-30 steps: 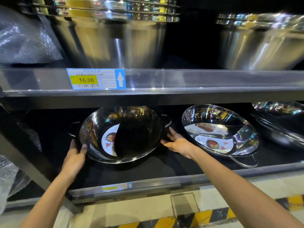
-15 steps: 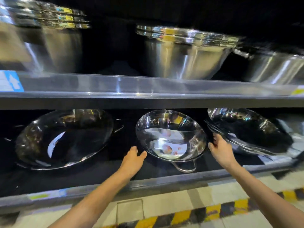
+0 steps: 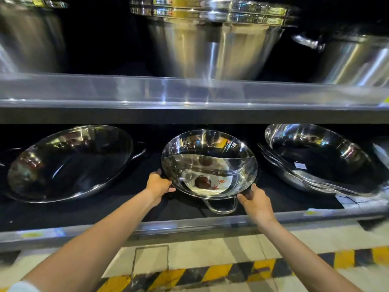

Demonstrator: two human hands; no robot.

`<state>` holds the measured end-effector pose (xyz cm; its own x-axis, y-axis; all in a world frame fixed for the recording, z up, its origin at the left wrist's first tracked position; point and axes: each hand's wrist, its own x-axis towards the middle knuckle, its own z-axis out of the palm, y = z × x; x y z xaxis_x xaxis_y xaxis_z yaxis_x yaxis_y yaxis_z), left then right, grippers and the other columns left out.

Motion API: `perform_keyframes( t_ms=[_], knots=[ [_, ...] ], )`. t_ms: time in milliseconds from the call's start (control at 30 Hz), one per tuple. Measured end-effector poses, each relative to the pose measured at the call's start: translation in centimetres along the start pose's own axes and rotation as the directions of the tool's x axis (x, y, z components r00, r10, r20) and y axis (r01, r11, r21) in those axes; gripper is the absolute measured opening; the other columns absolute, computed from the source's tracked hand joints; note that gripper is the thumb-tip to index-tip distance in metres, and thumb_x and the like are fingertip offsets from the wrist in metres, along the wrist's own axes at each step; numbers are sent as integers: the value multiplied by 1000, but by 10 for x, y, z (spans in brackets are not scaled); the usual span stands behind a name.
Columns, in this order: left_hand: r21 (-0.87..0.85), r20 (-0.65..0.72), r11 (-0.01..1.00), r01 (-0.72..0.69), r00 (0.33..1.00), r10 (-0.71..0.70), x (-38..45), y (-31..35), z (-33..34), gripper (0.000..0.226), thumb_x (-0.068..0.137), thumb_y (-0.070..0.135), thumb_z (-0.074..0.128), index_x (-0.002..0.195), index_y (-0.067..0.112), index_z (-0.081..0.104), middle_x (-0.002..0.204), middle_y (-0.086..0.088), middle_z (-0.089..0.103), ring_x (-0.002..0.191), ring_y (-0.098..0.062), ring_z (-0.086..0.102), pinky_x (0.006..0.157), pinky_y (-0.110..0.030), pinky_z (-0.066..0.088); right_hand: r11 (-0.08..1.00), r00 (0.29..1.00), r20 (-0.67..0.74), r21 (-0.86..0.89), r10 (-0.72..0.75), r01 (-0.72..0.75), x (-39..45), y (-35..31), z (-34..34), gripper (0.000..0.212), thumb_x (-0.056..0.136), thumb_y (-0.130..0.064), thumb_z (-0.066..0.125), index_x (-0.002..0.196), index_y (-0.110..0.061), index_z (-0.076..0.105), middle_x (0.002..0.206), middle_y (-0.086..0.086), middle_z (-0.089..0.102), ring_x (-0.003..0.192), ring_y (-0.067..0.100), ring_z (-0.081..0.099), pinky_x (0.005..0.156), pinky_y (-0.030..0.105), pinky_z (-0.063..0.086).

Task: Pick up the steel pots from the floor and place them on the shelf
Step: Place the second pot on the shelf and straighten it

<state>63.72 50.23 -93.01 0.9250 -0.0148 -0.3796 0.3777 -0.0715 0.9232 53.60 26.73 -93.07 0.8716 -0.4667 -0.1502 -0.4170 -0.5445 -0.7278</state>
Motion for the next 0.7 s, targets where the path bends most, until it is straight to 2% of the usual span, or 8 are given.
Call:
perform_keyframes(
  t_ms=[133,267,367,433,500,567,633,700],
  knots=[
    [-27,-84,996,84,993,-86,-13,-5,9,17,79,-18,56,92,-7,55,98,-23,60,72,-24,61,36,-18,54,1000,997,77,6,-8,8,23,3,-11,36,89,-12,58,123,-11,49,120,13,62,115,32,57,92,36,45],
    [-187,2,958,218,975,-221,-46,-22,27,35,76,-23,57,109,-10,54,105,-25,60,86,-32,63,43,-23,58,998,978,206,-33,-44,52,54,-5,-31,55,92,-6,51,143,-6,30,148,14,40,137,28,37,115,42,31],
    [-63,287,953,297,920,-268,-70,-24,19,16,85,1,62,91,15,59,109,-11,56,108,-32,61,53,-28,62,990,986,146,-101,-79,94,48,-11,-40,59,95,-16,50,146,-6,22,150,15,35,138,28,35,114,39,30],
    [119,276,952,282,912,-304,-65,-15,-3,19,85,26,64,97,16,54,109,-10,52,105,-30,63,54,-28,62,985,992,21,-121,-124,125,25,-8,-40,58,94,-18,51,145,-9,25,140,20,48,126,33,49,104,40,39],
    [314,19,931,187,979,-203,-38,-5,-32,50,84,40,62,116,5,45,107,-14,56,84,-27,66,57,-32,61,980,984,-87,-137,-157,144,1,-2,-34,59,92,-19,54,144,-11,27,140,22,47,122,37,51,101,43,42],
    [484,-153,875,-12,983,99,-5,7,-54,61,85,38,60,128,-1,40,117,-22,60,98,-35,62,85,-44,56,984,977,-156,-127,-143,124,-19,1,-27,61,91,-19,56,144,-10,26,139,23,47,118,39,53,97,45,45],
    [540,-34,817,-201,965,260,16,21,-63,57,89,31,56,137,5,37,130,-21,56,118,-33,55,103,-44,46,994,976,-204,-90,-77,60,-32,-2,-19,63,91,-20,56,144,-7,24,131,26,52,110,38,57,91,43,47],
    [475,105,850,-227,974,202,29,29,-58,49,94,28,47,139,11,36,123,-17,60,110,-23,63,96,-37,52,999,978,-209,-36,0,-8,-39,-6,-11,66,91,-22,56,144,-4,21,120,23,58,109,38,57,86,40,46]
  ],
)
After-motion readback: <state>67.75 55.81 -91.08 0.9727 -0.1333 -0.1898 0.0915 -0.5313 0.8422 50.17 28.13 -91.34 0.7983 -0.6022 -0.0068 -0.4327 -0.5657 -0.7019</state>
